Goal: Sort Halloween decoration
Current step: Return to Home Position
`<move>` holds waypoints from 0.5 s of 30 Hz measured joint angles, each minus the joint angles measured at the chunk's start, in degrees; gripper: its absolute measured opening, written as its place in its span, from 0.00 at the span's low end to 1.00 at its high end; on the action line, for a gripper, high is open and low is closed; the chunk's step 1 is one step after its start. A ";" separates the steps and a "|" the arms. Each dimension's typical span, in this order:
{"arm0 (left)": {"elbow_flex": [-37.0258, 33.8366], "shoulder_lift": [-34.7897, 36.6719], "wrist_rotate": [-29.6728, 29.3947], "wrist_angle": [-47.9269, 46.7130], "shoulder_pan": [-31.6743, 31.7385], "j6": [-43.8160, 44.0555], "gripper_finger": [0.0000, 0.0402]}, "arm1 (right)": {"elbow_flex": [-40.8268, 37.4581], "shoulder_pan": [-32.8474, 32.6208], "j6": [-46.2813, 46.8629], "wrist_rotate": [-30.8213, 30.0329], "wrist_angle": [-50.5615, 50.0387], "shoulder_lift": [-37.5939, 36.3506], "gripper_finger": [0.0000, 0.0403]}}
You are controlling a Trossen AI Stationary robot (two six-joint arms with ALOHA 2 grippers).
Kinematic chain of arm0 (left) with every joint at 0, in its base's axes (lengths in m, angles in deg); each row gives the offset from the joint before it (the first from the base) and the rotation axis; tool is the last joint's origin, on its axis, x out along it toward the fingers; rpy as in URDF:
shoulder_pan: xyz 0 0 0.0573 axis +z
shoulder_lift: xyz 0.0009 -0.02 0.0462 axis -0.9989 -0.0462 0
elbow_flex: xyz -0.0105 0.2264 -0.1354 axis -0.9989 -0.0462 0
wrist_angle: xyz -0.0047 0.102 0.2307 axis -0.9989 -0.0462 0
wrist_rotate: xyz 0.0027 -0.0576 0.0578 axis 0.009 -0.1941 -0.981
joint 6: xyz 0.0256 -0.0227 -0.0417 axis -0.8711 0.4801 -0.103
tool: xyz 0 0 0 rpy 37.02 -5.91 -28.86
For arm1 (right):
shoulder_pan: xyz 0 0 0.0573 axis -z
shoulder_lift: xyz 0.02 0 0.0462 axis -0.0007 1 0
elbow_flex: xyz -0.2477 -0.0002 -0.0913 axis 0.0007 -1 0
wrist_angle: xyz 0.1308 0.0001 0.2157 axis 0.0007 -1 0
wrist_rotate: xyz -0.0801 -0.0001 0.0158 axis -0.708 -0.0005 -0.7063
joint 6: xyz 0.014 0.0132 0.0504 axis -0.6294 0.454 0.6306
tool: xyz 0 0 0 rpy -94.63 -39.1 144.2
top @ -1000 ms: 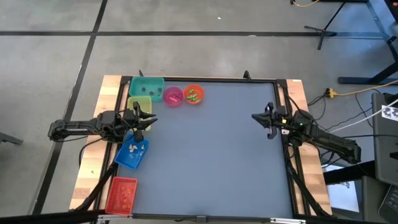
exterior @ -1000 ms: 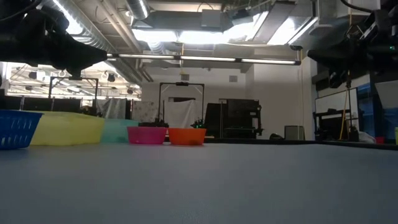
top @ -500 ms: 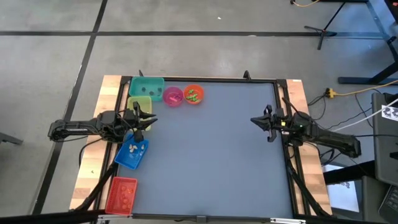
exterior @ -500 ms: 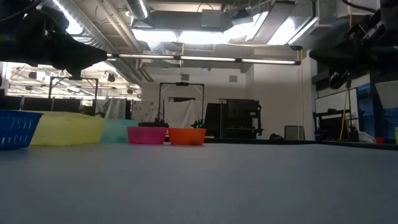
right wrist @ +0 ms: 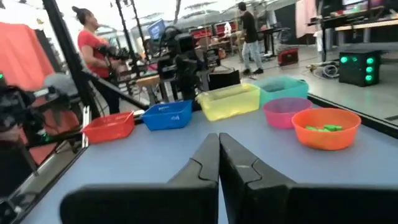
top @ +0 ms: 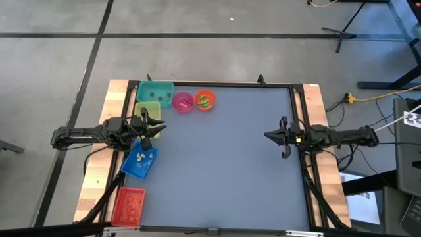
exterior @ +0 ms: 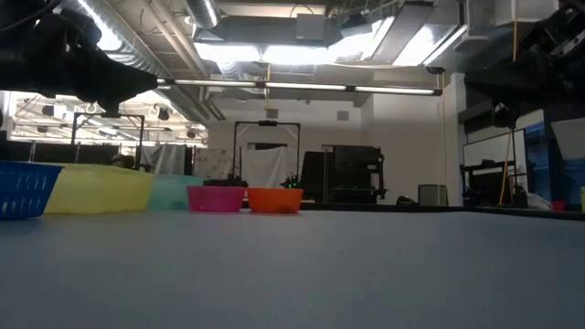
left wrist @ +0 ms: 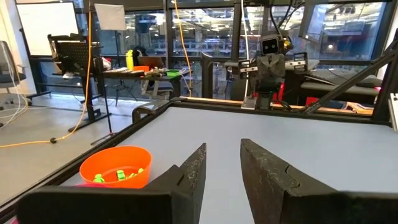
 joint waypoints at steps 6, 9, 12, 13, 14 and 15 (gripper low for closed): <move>0.00 0.00 0.16 -0.02 0.00 0.00 0.21 | 0.02 -0.81 -3.53 -0.05 -0.03 0.03 0.00; 0.00 0.00 0.17 -0.02 0.00 -0.92 0.21 | 0.00 -0.81 -4.35 -0.06 -0.06 0.04 0.00; 0.00 0.00 0.59 -0.07 0.00 -4.07 0.21 | 0.00 -0.79 -4.40 0.40 -0.14 0.12 0.00; 0.00 0.00 1.12 -0.16 0.00 -4.58 0.21 | 0.02 -0.79 -4.43 0.61 -0.18 0.12 0.00; 0.00 0.00 1.64 -0.25 -0.01 -4.71 0.21 | 0.02 -0.79 -4.94 0.76 -0.20 0.12 0.00; 0.00 0.00 1.98 -0.28 -0.02 -4.67 0.21 | 0.02 -0.79 -5.61 0.76 -0.20 0.12 0.00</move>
